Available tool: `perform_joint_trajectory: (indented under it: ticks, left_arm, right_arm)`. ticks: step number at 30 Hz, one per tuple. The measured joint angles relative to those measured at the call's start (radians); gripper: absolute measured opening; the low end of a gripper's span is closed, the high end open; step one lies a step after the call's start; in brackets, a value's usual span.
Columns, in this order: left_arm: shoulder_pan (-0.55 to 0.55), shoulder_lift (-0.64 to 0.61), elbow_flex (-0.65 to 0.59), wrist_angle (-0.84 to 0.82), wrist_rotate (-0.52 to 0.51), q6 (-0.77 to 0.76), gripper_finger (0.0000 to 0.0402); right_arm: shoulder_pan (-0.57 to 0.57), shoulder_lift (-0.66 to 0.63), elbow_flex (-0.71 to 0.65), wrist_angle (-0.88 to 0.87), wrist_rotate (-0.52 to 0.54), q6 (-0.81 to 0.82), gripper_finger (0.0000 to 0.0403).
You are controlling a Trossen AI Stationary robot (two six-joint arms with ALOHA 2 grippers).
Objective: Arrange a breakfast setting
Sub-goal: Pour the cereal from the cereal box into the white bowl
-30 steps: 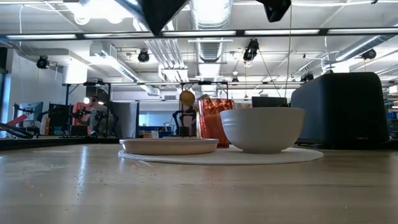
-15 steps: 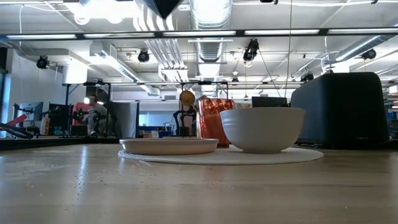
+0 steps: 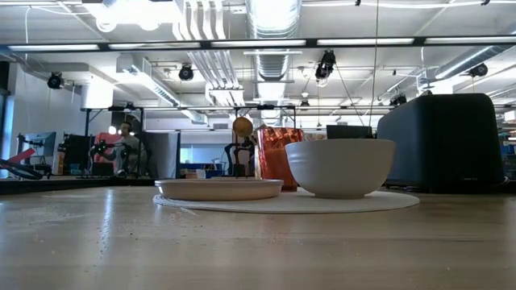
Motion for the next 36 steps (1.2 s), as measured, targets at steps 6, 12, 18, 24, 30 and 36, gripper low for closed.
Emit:
perform_joint_trajectory:
  ticks: [6, 12, 18, 24, 30, 36]
  left_arm:
    - [0.03, 0.001, 0.0, 0.0, 0.005, 0.003, 0.0]
    - [0.043, 0.002, 0.0, 0.003, 0.047, 0.025, 0.0]
    - [0.044, 0.023, 0.0, 0.001, 0.084, 0.032, 0.0]
    - [0.063, 0.074, -0.019, -0.005, 0.067, 0.031, 0.0]
    - [0.07, 0.119, -0.097, 0.037, 0.05, -0.011, 0.0001]
    - [0.071, 0.13, -0.252, 0.154, 0.047, -0.134, 0.0001]
  right_arm:
    - [0.002, 0.0, 0.019, -0.003, -0.005, -0.006, 0.0265]
    - [0.002, 0.0, 0.02, -0.003, -0.002, 0.008, 0.0266]
    - [-0.008, 0.0, 0.02, -0.017, -0.009, 0.015, 0.0259]
    - [-0.006, -0.002, 0.019, -0.054, -0.014, 0.084, 0.026]
    - [-0.002, -0.004, 0.019, -0.113, -0.03, 0.159, 0.026]
    - [-0.003, -0.003, 0.019, -0.191, -0.02, 0.236, 0.026]
